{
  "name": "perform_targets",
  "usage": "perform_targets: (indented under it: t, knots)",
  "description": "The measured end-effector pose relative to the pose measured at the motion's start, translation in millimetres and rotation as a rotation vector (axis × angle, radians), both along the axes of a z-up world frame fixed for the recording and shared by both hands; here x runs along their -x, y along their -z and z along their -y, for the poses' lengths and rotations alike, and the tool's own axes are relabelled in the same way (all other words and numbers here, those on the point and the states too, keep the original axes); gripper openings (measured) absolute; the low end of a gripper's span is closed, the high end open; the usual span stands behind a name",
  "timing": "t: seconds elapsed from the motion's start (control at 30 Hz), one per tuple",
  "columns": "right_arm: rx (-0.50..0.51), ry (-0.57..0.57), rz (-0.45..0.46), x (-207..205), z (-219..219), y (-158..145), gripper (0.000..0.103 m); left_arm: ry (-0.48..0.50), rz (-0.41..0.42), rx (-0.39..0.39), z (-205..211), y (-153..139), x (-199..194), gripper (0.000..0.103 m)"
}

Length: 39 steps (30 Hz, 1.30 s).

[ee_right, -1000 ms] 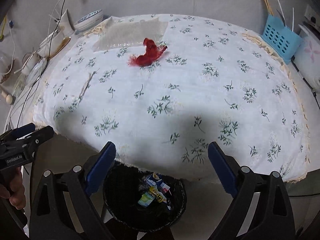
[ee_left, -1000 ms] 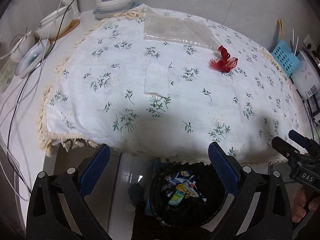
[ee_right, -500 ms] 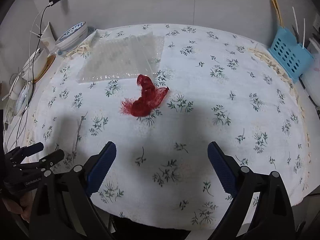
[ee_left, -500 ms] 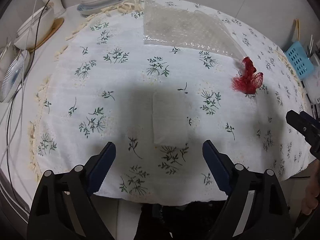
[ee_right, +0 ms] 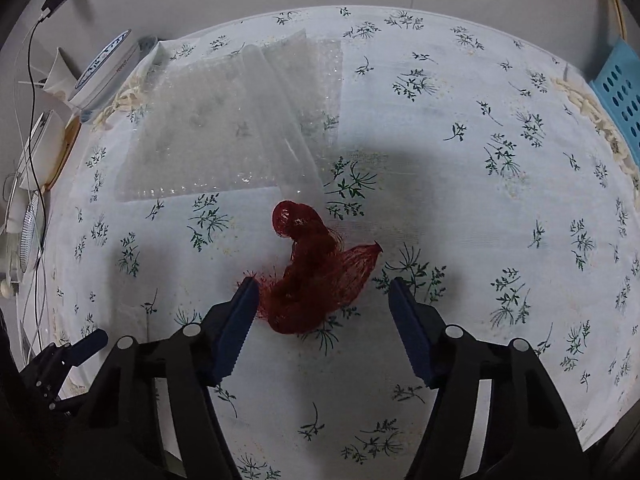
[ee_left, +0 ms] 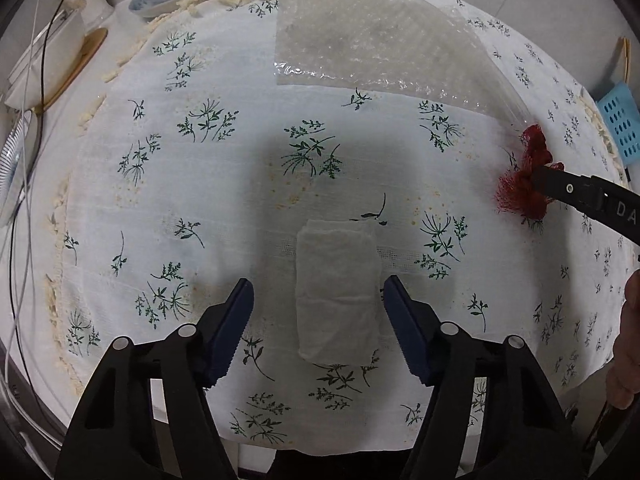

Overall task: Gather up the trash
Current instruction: 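Grasp the white tissue with the left tool while the right tool grasps the red mesh bag, then lift the tissue and red mesh bag and carry them toward the bin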

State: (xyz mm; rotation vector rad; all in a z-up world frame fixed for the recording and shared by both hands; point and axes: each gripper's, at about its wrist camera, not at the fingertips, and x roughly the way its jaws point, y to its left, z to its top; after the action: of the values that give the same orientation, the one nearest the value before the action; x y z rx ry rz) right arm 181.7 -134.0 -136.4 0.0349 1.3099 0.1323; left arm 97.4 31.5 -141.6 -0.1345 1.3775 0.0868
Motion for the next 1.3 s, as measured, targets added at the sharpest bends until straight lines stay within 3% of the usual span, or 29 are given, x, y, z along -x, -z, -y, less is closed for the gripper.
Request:
perform_targets:
  t: [0.2,0.37,0.67,0.93,1.0,1.07,1.13,1.3]
  knots:
    - [-0.006,0.008,-0.04,-6,-6,9,0.045,-0.002,-0.042,0.013,-3,4,-4,0.038]
    - [-0.01,0.015,-0.044,-5,-9,9,0.027,0.004,-0.052,0.03,-1,3,-7,0.009]
    - [-0.026,0.024,-0.013,0,-10,-2,0.006,0.014,0.001,0.067,-9,-10,4,0.006]
    - [-0.03,0.043,0.011,9,-3,-9,0.005,0.019,0.044,0.088,-21,-18,11,0.006]
    - [-0.03,0.055,0.013,8,-3,-11,0.009,0.017,0.047,0.091,-23,-18,13,0.006]
    - [-0.032,0.068,0.016,7,-4,-12,0.026,0.016,0.051,0.094,-25,-19,15,0.006]
    - [-0.024,0.068,0.014,4,-6,-10,0.035,0.02,0.055,0.096,-27,-21,17,0.006]
    - [0.033,0.062,-0.023,-4,-15,4,0.035,0.019,0.059,0.099,-34,-24,20,0.006]
